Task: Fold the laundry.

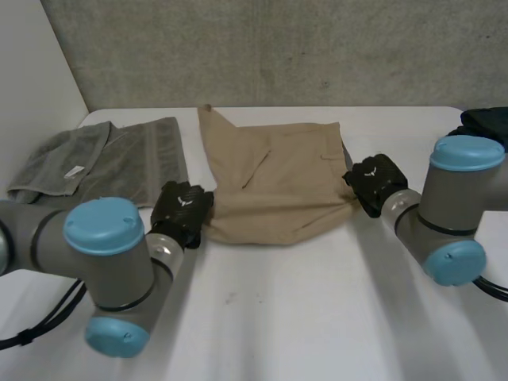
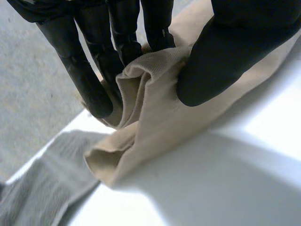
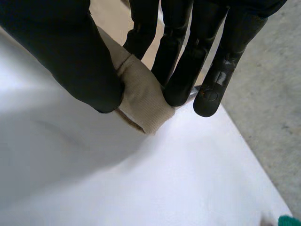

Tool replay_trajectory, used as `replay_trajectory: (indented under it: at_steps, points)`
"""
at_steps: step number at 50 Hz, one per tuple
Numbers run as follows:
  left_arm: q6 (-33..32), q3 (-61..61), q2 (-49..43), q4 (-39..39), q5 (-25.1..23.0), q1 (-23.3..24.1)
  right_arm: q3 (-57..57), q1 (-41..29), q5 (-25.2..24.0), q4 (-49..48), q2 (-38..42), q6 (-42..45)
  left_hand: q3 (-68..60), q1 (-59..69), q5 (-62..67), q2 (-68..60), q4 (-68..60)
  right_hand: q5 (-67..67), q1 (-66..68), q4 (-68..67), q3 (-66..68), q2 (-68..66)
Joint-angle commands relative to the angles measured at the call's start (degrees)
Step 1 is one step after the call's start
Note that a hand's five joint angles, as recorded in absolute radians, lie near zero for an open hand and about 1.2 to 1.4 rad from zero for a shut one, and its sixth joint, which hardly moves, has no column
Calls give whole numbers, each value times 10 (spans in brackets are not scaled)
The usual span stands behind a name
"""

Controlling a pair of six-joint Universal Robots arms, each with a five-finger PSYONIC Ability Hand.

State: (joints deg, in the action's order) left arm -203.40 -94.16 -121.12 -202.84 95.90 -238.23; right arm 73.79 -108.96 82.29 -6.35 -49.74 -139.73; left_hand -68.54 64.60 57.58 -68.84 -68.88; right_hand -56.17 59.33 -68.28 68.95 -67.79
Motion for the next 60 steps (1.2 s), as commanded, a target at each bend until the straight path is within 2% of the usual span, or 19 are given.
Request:
replay_trajectory:
  at_steps: [1, 8, 15, 16, 17, 19, 24, 27, 31, 32, 36, 39, 40, 43, 51, 60]
  points:
    - [5, -69, 110, 83, 5, -4, 104, 5, -9, 83, -118, 3, -115, 154, 124, -112, -111, -138, 207, -117, 110, -122]
    - [3, -124, 167, 142, 5, 5, 186, 6, -23, 182, -178, 52, -115, 154, 124, -112, -111, -138, 207, -117, 110, -122]
    - [3, -150, 213, 213, 4, 28, 262, 24, -24, 209, -226, 125, -105, 144, 114, -102, -101, -138, 207, -117, 110, -122]
    - [2, -151, 219, 220, 4, 29, 275, 30, -27, 209, -235, 129, -25, 64, 34, -22, -21, -138, 207, -117, 110, -122]
    - [-2, -150, 232, 233, 4, 30, 281, 31, -28, 209, -238, 129, 189, -150, -180, 192, 193, -138, 207, -117, 110, -122]
    - [-2, -147, 248, 245, 3, 31, 292, 37, -30, 205, -249, 129, 314, -274, -304, 317, 317, -138, 207, -117, 110, -122]
    - [-9, -117, 299, 262, -2, 31, 304, 49, -49, 203, -252, 129, 450, -411, -441, 453, 454, -138, 207, -117, 110, -122]
    - [-27, -79, 312, 261, -9, 29, 310, 52, -61, 202, -252, 127, 459, -419, -449, 462, 462, -138, 207, -117, 110, -122]
    - [-52, -17, 301, 255, -68, 23, 317, 52, -69, 198, -251, 126, 454, -414, -444, 457, 457, -138, 207, -117, 110, -122]
    - [-58, 11, 275, 250, -108, 22, 319, 52, -69, 196, -251, 126, 450, -411, -441, 453, 454, -138, 207, -117, 110, -122]
    - [-66, 97, 166, 237, -201, 17, 326, 52, -71, 183, -251, 126, 434, -394, -424, 437, 437, -138, 207, -117, 110, -122]
    - [-67, 160, 93, 236, -240, 11, 327, 52, -71, 179, -251, 126, 417, -377, -407, 420, 420, -138, 207, -117, 110, -122]
    - [-71, 200, 44, 237, -254, 8, 327, 52, -71, 178, -251, 126, 403, -364, -394, 406, 407, -138, 207, -117, 110, -122]
    - [-81, 259, -27, 238, -266, 3, 330, 51, -71, 176, -250, 126, 397, -357, -387, 400, 400, -138, 207, -117, 110, -122]
    - [-165, 430, -218, 238, -271, 4, 341, 49, -71, 165, -248, 122, 344, -305, -335, 347, 348, -138, 207, -117, 110, -122]
    - [-178, 524, -307, 265, -288, 2, 343, 51, -71, 159, -244, 116, 306, -266, -296, 309, 309, -138, 207, -117, 110, -122]
